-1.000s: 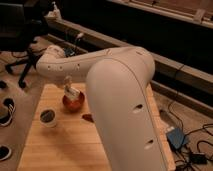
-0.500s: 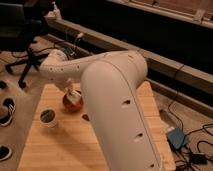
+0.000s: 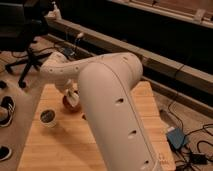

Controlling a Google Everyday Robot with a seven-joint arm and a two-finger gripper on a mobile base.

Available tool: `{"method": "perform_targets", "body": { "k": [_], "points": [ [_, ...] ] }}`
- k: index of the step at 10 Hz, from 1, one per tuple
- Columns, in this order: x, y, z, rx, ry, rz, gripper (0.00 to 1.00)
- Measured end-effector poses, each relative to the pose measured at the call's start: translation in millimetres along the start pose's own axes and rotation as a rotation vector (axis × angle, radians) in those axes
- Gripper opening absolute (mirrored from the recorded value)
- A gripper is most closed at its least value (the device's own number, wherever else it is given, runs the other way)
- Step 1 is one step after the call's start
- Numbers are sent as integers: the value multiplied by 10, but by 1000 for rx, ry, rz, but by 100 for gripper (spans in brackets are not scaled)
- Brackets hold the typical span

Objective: Place the white sponge in the ceramic bowl

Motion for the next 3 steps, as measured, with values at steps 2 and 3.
{"method": "perform_targets", "body": {
  "k": [2,3],
  "points": [
    [4,1,-21,-8,1,22,80],
    [-12,8,-60,-15,-5,33,80]
  ]
}}
